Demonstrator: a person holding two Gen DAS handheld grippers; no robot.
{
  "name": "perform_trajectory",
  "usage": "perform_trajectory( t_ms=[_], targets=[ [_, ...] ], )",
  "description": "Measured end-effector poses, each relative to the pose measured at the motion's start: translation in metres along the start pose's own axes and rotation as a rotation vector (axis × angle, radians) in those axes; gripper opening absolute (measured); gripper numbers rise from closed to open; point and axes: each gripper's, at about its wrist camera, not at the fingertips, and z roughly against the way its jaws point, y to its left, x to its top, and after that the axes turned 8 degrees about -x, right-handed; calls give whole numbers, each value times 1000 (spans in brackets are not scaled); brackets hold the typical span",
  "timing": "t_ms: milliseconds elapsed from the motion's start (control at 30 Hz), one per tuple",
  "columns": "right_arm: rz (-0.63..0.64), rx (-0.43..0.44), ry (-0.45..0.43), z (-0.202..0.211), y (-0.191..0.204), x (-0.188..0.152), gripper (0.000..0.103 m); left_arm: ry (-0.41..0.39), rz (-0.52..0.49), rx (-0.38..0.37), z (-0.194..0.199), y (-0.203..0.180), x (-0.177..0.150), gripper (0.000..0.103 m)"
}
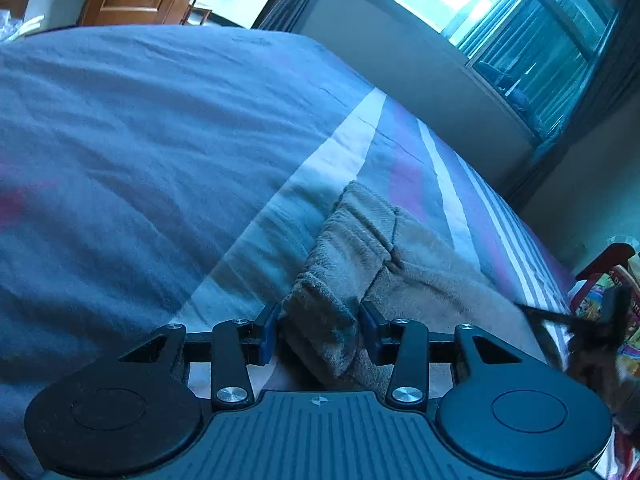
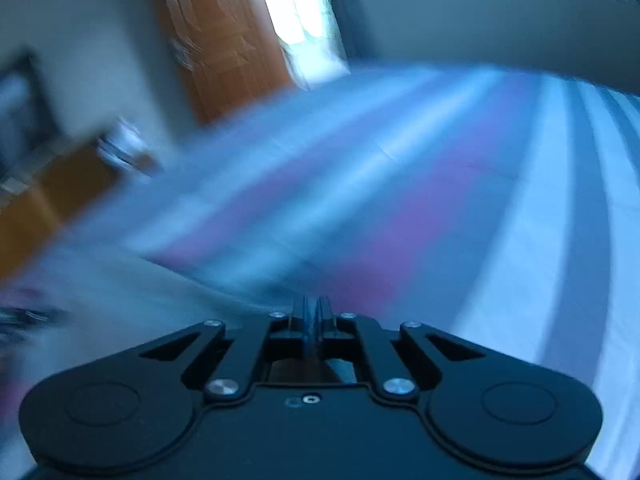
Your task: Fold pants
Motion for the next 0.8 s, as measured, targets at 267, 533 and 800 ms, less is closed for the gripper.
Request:
perform_trajectory(
  t_ms=[267, 533, 800],
  targets=[
    [-95, -71, -198, 92, 0, -47, 20, -153, -94, 11, 59, -31, 4, 51],
    [-264, -204, -87, 152, -69, -136, 21, 20, -227, 69, -1, -71, -3, 52],
    [-664, -694, -185, 280, -216, -249, 27, 2, -201, 96, 7, -79, -2, 52]
  ],
)
